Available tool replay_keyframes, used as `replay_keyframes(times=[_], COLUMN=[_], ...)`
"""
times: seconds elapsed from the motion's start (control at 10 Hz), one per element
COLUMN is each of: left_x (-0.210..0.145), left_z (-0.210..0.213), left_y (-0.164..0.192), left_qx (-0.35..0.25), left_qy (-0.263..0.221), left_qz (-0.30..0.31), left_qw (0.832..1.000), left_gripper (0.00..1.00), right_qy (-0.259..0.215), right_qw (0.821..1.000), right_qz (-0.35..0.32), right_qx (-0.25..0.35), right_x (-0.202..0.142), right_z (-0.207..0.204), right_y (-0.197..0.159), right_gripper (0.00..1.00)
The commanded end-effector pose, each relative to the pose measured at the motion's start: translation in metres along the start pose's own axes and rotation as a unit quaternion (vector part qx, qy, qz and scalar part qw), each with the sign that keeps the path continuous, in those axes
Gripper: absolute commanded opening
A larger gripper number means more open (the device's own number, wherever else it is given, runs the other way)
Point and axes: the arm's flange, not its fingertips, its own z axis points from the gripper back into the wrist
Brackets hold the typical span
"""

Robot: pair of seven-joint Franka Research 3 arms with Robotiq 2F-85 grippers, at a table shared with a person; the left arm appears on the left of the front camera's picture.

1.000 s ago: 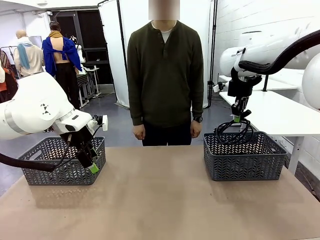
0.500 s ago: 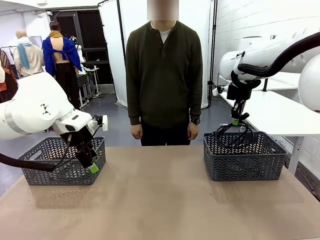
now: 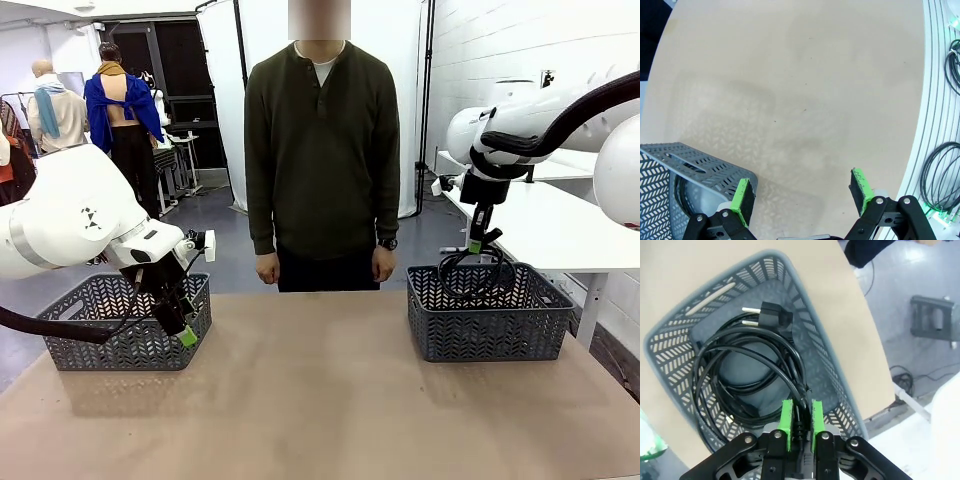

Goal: Organize the cables according to human instructions.
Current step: Pick up a bundle of cables and place it in the basket indicated by the human.

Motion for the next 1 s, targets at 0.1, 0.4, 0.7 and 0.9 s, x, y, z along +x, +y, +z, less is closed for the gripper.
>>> replay_keyframes(times=[0.1,0.4,0.7,0.9], left_x=[0.0005,0.0005,0.0005,0.0005], left_z=[0.0014,0.0014,0.0014,0.0014], left_y=[0.0001,0.0001,0.0001,0.0001], left_qx=[-0.001,-0.001,-0.001,-0.001], left_qy=[0.003,0.003,0.003,0.003], left_qz=[-0.001,-0.001,-0.001,-0.001], left_qw=[1.000,1.000,1.000,1.000], left_gripper=[1.00,1.00,1.00,1.00], right_qy=[-0.011,-0.014,-0.010,-0.008], right_qw=[1.000,1.000,1.000,1.000], right_qz=[0.010,0.007,0.010,0.010], right_qx=[0.006,0.007,0.009,0.012], right_x=[0.0000,-0.0010,-0.0008,-0.0012], right_z=[0.0015,0.0000,0.0038,0.0048], right_y=[-0.0051,-0.0051,-0.0016,0.0004], right_gripper=[0.43,1.00,1.00,1.00])
